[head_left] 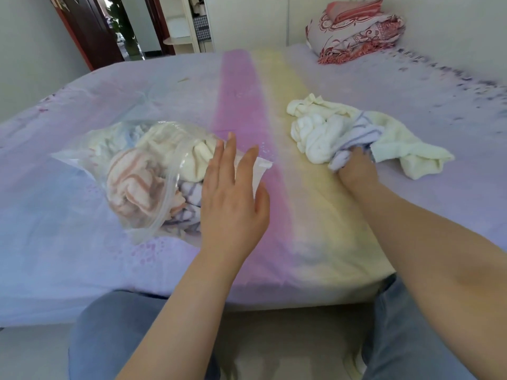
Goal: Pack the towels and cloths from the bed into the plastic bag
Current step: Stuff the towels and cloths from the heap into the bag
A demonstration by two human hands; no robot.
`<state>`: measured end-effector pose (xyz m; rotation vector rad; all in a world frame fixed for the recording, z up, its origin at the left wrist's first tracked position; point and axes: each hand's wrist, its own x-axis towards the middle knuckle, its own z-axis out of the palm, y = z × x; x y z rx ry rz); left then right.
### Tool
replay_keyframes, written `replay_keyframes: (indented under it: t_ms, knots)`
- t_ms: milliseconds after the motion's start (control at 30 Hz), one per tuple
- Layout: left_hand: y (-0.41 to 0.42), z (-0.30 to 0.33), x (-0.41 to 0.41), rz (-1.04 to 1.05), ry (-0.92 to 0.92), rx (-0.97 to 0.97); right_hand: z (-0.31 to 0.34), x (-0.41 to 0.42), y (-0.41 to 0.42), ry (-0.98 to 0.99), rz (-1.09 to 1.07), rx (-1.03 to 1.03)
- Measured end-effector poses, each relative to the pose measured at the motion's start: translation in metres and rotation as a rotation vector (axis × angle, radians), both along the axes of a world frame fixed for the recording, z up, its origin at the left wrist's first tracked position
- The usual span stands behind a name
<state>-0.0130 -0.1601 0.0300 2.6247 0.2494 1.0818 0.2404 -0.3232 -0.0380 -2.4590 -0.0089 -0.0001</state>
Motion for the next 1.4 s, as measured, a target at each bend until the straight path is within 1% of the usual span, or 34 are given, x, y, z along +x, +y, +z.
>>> replay_keyframes:
  t_ms: [33, 67, 133, 167, 233, 267, 300, 367, 400, 433, 467, 500, 533, 567, 600, 633, 700, 733, 767, 800, 867, 900, 967, 1000, 1033, 1067, 1100, 1167, 1200, 1233, 1267, 1333, 1400]
  knots:
    - [0.000, -0.001, 0.001, -0.021, 0.011, -0.012, -0.001, -0.006, 0.000, -0.044, -0.012, -0.027]
    - [0.001, -0.002, 0.002, -0.050, 0.023, -0.030, 0.000, -0.014, 0.002, -0.108, 0.024, -0.012]
    - [0.002, -0.005, 0.002, -0.089, 0.080, -0.053, 0.010, -0.040, 0.011, -0.205, 0.195, 0.090]
    - [0.001, -0.008, 0.002, -0.093, 0.141, -0.058, 0.017, -0.060, 0.016, -0.177, 0.283, 0.153]
    - [0.001, -0.018, 0.004, -0.134, 0.304, -0.096, 0.030, -0.103, 0.024, -0.109, 0.440, 0.189]
    - [0.001, -0.025, 0.006, -0.194, 0.379, -0.174, 0.034, -0.124, 0.026, -0.087, 0.495, 0.223]
    - [0.002, -0.032, 0.008, -0.269, 0.457, -0.290, 0.036, -0.142, 0.025, -0.040, 0.541, 0.303]
    - [0.003, -0.041, 0.010, -0.430, 0.539, -0.491, 0.042, -0.170, 0.020, 0.155, 0.633, 0.517]
    - [0.005, -0.047, 0.010, -0.493, 0.535, -0.559, 0.042, -0.178, 0.017, 0.250, 0.665, 0.595]
    - [0.006, -0.051, 0.007, -0.513, 0.511, -0.621, 0.037, -0.181, 0.014, 0.269, 0.680, 0.624]
    - [0.006, -0.054, 0.003, -0.503, 0.467, -0.710, 0.035, -0.184, 0.014, 0.237, 0.644, 0.652]
    - [0.006, -0.057, -0.001, -0.464, 0.414, -0.775, 0.029, -0.181, 0.013, 0.167, 0.582, 0.638]
    - [0.007, -0.059, -0.005, -0.418, 0.355, -0.807, 0.021, -0.177, 0.013, 0.082, 0.498, 0.579]
    - [0.009, -0.060, -0.009, -0.378, 0.318, -0.815, 0.013, -0.171, 0.014, 0.030, 0.459, 0.514]
    - [0.010, -0.060, -0.012, -0.372, 0.291, -0.835, 0.009, -0.168, 0.016, 0.051, 0.475, 0.491]
    - [0.011, -0.060, -0.015, -0.392, 0.279, -0.860, 0.007, -0.167, 0.019, 0.135, 0.546, 0.534]
    - [0.014, -0.058, -0.021, -0.456, 0.264, -0.928, 0.005, -0.171, 0.026, 0.374, 0.741, 0.714]
    - [0.014, -0.055, -0.024, -0.480, 0.250, -0.947, 0.005, -0.175, 0.029, 0.461, 0.814, 0.798]
    - [0.015, -0.052, -0.028, -0.491, 0.229, -0.949, 0.004, -0.180, 0.034, 0.516, 0.863, 0.874]
    - [0.016, -0.050, -0.033, -0.484, 0.209, -0.943, 0.002, -0.184, 0.038, 0.526, 0.855, 0.909]
    - [0.020, -0.045, -0.041, -0.479, 0.191, -0.958, 0.004, -0.190, 0.047, 0.477, 0.738, 0.908]
    - [0.022, -0.043, -0.047, -0.486, 0.188, -0.977, 0.007, -0.190, 0.050, 0.413, 0.681, 0.902]
    - [0.028, -0.039, -0.061, -0.444, 0.180, -1.013, 0.013, -0.185, 0.053, 0.211, 0.593, 0.922]
    - [0.031, -0.038, -0.067, -0.371, 0.163, -1.011, 0.018, -0.182, 0.054, 0.110, 0.580, 0.932]
    - [0.034, -0.036, -0.073, -0.280, 0.158, -1.015, 0.024, -0.180, 0.056, 0.037, 0.602, 0.921]
    - [0.038, -0.039, -0.078, -0.183, 0.193, -1.001, 0.028, -0.180, 0.058, 0.002, 0.657, 0.889]
    - [0.040, -0.043, -0.082, -0.101, 0.289, -1.000, 0.032, -0.181, 0.062, -0.010, 0.728, 0.824]
    - [0.045, -0.055, -0.089, -0.014, 0.546, -1.025, 0.036, -0.184, 0.072, -0.052, 0.859, 0.581]
    - [0.047, -0.061, -0.092, 0.003, 0.617, -1.050, 0.037, -0.186, 0.078, -0.106, 0.913, 0.440]
    - [0.049, -0.066, -0.092, 0.018, 0.628, -1.095, 0.037, -0.187, 0.085, -0.173, 0.935, 0.314]
    - [0.052, -0.069, -0.090, 0.041, 0.595, -1.137, 0.038, -0.189, 0.095, -0.246, 0.922, 0.224]
    - [0.054, -0.069, -0.080, 0.092, 0.506, -1.197, 0.039, -0.194, 0.118, -0.381, 0.844, 0.148]
    - [0.054, -0.070, -0.069, 0.134, 0.429, -1.238, 0.038, -0.202, 0.145, -0.492, 0.825, 0.082]
